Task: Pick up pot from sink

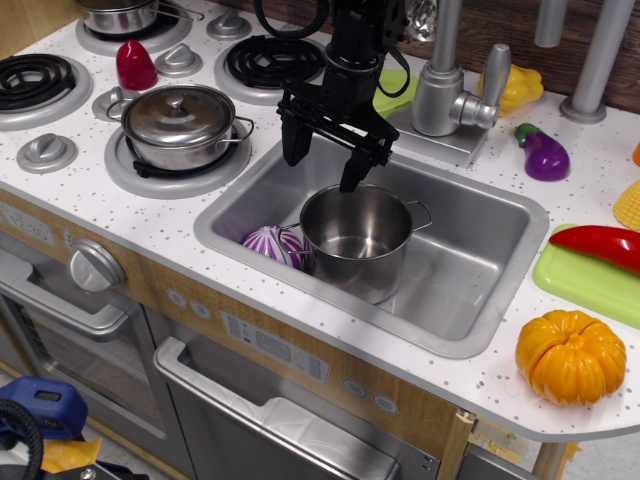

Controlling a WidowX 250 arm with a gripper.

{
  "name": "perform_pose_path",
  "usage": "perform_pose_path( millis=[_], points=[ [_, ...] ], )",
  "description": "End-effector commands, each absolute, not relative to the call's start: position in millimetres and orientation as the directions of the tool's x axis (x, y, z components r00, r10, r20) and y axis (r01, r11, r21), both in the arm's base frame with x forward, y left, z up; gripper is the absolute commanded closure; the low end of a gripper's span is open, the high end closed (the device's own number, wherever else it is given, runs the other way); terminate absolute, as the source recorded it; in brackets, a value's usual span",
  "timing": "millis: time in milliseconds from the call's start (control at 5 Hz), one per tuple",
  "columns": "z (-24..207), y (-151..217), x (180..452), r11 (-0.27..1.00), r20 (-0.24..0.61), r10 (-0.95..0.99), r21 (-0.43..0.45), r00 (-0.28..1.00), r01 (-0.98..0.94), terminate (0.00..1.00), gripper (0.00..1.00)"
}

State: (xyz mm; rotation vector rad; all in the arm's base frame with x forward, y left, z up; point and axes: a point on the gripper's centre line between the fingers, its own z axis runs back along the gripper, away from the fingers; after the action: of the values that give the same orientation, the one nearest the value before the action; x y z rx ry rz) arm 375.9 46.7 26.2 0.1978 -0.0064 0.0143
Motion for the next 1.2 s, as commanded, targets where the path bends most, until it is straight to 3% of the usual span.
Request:
perform_pose_path(
  millis=[0, 400, 800, 1000],
  points=[
    [26.2, 46.7, 375.9, 0.98, 0.008, 0.014, 0.196, 1.0, -0.015, 0.0, 0.0],
    [-1.4, 53.0, 370.4, 0.98, 0.124, 0.065, 0.18, 0.99, -0.087, 0.0, 0.0],
    [-15.9, 51.9, 367.3, 0.98, 0.217, 0.142, 0.104, 0.966, -0.167, 0.0, 0.0],
    [-8.8, 51.5, 370.1, 0.979, 0.192, 0.157, 0.096, 0.969, -0.177, 0.0, 1.0]
  ],
)
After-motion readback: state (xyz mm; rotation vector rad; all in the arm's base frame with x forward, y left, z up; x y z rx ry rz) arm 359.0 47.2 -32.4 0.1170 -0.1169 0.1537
